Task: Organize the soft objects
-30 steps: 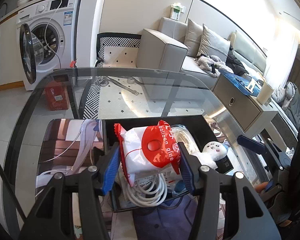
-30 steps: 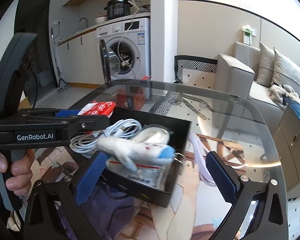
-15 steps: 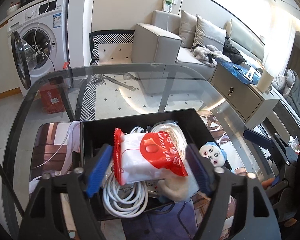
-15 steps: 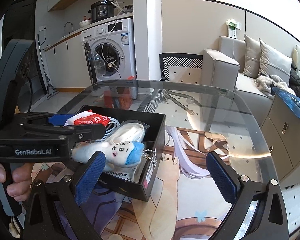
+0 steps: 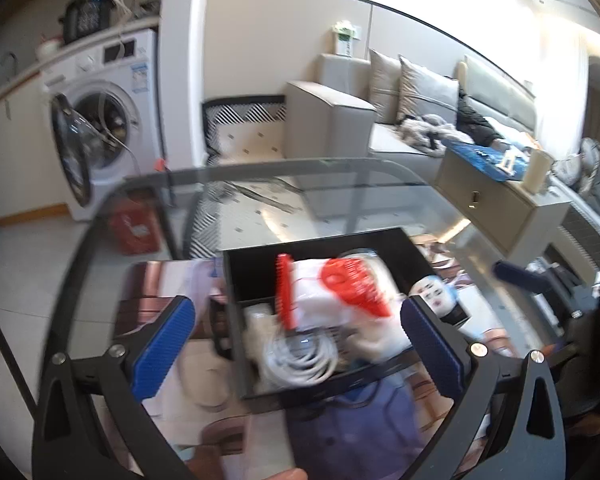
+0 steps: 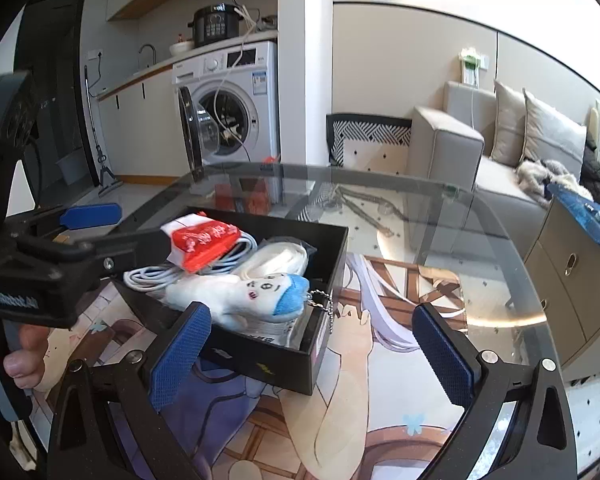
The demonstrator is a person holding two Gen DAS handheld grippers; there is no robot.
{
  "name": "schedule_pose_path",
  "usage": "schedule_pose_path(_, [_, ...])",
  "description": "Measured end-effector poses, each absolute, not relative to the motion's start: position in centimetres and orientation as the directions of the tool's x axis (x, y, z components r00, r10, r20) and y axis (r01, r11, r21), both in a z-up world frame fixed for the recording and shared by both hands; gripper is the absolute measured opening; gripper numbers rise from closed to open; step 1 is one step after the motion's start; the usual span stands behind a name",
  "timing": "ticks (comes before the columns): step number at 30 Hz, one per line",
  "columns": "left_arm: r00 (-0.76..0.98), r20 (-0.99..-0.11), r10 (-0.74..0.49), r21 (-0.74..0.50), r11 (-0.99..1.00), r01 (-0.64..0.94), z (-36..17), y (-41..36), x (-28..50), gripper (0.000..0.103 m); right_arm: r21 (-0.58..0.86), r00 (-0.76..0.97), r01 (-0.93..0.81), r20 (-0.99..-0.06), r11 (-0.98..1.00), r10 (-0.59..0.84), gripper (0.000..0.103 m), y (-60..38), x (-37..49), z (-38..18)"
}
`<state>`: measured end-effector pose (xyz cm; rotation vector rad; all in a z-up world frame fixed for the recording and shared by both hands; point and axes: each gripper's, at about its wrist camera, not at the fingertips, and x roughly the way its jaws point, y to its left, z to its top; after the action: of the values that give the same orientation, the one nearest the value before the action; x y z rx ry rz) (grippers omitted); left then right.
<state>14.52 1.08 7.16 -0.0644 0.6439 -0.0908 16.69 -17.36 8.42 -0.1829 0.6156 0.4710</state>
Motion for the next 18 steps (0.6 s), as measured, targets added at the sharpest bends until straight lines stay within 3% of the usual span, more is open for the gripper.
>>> schedule_pose_path(18, [0.841, -0.538, -0.060, -0.074, 0.997, 0.023, 3.9, 2.4, 8.8, 0.103, 0.005, 0.758, -0.507, -0.473, 0.862, 0.449, 0.102, -18.0, 11.4, 8.3])
